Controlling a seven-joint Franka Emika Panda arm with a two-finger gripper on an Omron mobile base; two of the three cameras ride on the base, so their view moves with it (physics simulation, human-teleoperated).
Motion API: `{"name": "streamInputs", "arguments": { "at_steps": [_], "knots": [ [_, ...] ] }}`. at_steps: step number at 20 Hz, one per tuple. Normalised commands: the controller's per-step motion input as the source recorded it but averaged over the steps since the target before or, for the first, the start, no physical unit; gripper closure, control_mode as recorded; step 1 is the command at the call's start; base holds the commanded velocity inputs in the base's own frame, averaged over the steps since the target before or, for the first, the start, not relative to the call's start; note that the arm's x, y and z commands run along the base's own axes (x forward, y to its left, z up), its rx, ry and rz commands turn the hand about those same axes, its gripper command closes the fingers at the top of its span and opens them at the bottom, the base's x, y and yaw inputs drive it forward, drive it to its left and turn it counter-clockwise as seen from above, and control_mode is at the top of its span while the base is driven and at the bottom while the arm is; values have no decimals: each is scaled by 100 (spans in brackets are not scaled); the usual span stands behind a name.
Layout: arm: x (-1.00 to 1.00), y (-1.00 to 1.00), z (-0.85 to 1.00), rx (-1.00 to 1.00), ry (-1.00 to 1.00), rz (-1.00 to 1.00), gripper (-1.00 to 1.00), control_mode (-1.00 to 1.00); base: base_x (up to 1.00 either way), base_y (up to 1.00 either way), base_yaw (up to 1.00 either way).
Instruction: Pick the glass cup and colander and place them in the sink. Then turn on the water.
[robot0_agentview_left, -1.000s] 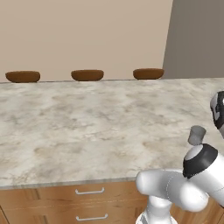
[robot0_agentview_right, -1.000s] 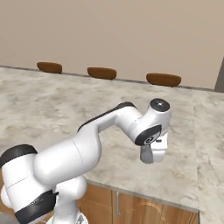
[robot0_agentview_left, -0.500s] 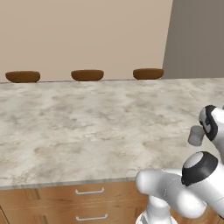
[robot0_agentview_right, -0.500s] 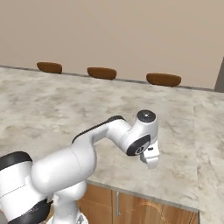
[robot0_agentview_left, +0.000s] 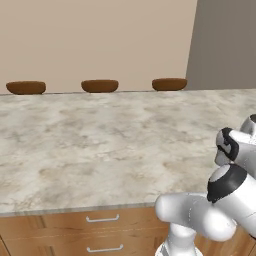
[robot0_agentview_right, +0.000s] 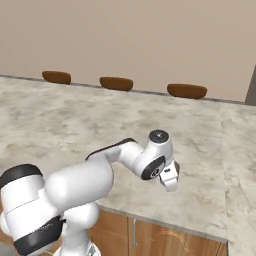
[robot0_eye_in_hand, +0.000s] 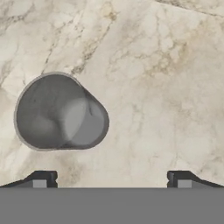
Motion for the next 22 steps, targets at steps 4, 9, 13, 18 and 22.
{"name": "streamInputs", "arguments": {
  "at_steps": [4, 9, 13, 18, 22],
  "knots": [
    [32, 0, -18, -5, 11, 4, -100, -100, 0, 0, 0],
    [17, -19, -12, -1, 7, 1, -100, -100, 0, 0, 0],
    [1, -43, -3, 0, 3, 0, -100, -100, 0, 0, 0],
    [12, -21, 0, 0, 5, 0, -100, -100, 0, 0, 0],
    [26, 0, -4, 0, 9, 0, -100, -100, 0, 0, 0]
  ]
}}
